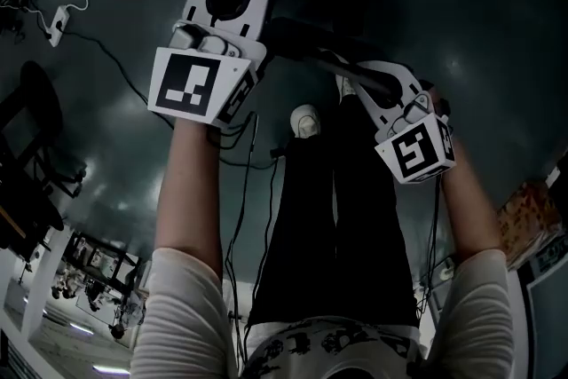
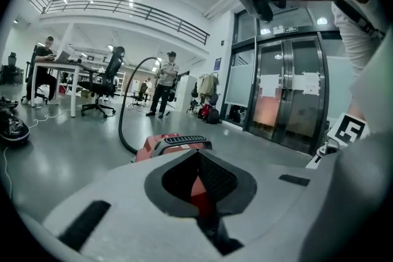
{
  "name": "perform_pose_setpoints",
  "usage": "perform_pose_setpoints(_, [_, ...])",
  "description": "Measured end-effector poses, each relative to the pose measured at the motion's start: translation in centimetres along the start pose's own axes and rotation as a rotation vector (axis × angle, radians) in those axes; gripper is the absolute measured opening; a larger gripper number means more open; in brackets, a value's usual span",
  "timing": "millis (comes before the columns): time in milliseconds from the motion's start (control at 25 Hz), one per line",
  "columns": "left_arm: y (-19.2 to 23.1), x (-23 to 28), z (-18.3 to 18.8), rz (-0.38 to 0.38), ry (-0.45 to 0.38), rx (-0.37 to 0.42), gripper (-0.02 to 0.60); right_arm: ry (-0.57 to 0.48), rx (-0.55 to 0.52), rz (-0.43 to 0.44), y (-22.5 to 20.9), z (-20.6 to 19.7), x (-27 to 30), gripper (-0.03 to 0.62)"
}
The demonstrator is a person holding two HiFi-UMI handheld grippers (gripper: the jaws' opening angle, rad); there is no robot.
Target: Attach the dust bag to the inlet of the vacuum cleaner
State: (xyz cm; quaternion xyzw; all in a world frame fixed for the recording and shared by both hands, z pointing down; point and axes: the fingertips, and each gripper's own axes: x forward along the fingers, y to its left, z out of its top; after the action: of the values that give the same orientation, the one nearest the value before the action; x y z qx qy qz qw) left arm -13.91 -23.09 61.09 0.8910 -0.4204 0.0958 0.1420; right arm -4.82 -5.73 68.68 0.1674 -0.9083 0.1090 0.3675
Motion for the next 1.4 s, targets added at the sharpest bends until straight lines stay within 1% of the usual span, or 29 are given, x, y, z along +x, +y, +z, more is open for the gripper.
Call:
perform_pose_setpoints(120, [-0.1, 2.0, -0.7, -0.006, 0.018, 0.013, 0.003, 0.001, -0.020, -0.012, -0.5, -0.9, 0.8, 0.021])
perform_pose_setpoints(200, [-0.2, 2.6, -0.9, -0.002, 0.026, 0.044, 0.005, 0.006, -0.014, -0.012, -0.8, -1.2, 1.1, 0.021])
perform_pose_setpoints(280, [-0.3, 3.0, -1.4, -0.018, 0.048, 0.062, 0.003, 0.006, -0.019, -0.020, -1.2, -1.5, 1.3, 0.021])
perform_pose_setpoints(360, [-0.5, 3.4, -2.0, -0.041, 0.066, 0.060, 0.003, 0.009, -0.027, -0.032, -1.7, -1.9, 1.4, 0.021])
perform_pose_setpoints(520, [-0.8, 4.2, -2.8, -0.059, 0.076, 0.058, 0.005, 0.025, -0.024, -0.056, -2.7, -2.7, 1.0, 0.021])
perform_pose_setpoints(600, [-0.6, 4.5, -2.9, -0.057, 0.088, 0.067, 0.003, 0.029, -0.017, -0.067, -3.2, -3.0, 0.8, 0.021])
perform_pose_setpoints(720, [0.1, 4.8, -3.1, -0.024, 0.114, 0.092, 0.003, 0.029, -0.024, -0.071, -3.7, -3.1, 0.6, 0.021])
perform_pose_setpoints(840, [-0.2, 4.9, -2.8, -0.040, 0.091, 0.084, 0.003, 0.029, -0.038, -0.080, -4.2, -3.1, 0.8, 0.021])
perform_pose_setpoints(920, [-0.6, 5.0, -2.7, -0.053, 0.079, 0.111, 0.004, 0.028, -0.033, -0.100, -4.7, -3.1, 0.9, 0.021])
perform_pose_setpoints(1000, [-0.8, 5.0, -2.8, -0.055, 0.085, 0.142, 0.003, 0.024, -0.018, -0.119, -5.2, -3.2, 0.9, 0.021])
perform_pose_setpoints(1120, [-0.4, 4.7, -2.9, -0.056, 0.071, 0.106, 0.003, 0.018, 0.014, -0.142, -5.6, -3.4, 0.9, 0.021])
perform_pose_setpoints(1160, [-0.3, 4.6, -2.9, -0.053, 0.064, 0.103, 0.003, 0.013, 0.025, -0.147, -5.6, -3.4, 0.9, 0.021])
perform_pose_setpoints(1280, [0.0, 4.6, -3.0, -0.046, 0.058, 0.124, 0.004, -0.022, 0.052, -0.153, -5.7, -3.5, 1.5, 0.021])
perform_pose_setpoints(1400, [0.0, 4.7, -3.1, -0.044, 0.060, 0.096, 0.003, -0.050, 0.065, -0.163, -5.8, -3.5, 1.8, 0.023])
